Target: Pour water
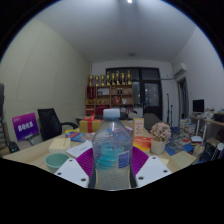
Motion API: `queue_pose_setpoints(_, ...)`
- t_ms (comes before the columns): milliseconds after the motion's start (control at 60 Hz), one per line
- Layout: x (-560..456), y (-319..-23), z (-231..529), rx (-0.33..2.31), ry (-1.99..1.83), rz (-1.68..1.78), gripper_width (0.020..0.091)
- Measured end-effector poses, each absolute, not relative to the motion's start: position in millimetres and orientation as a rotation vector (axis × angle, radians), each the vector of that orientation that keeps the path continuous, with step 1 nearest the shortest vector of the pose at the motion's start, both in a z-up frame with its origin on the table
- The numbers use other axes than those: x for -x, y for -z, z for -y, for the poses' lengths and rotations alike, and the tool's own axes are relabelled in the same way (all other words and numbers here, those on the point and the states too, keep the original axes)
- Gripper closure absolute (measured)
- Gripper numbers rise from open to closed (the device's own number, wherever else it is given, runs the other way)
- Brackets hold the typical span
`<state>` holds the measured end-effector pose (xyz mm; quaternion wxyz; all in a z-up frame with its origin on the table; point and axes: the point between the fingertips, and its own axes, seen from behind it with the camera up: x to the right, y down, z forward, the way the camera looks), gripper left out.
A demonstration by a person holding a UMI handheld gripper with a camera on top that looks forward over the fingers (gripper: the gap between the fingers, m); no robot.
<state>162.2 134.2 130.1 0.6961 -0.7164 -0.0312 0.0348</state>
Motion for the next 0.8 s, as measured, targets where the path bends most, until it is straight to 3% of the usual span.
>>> queue_pose_setpoints(83,-156,-120,-149,1.615,-0.109,0.076,0.0634)
queue_pose_setpoints(117,-140,-97,-145,1.620,-0.125,0.074,0.0634)
queue_pose_setpoints(217,-144,-104,-149,1.581,-0.122,0.103,0.0629)
queue_pose_setpoints(483,-159,-108,-140,1.563,-0.121,0.086,0.0473)
queue_pose_setpoints(583,-161,-89,-124,1.710,-0.129,0.097,0.0404)
queue_pose_setpoints(683,-167,-104,-97,1.718,-0.118,0.104,0.0312)
queue_pose_setpoints(800,-168,-124,-50,1.700,-0.069,0.161,0.0297)
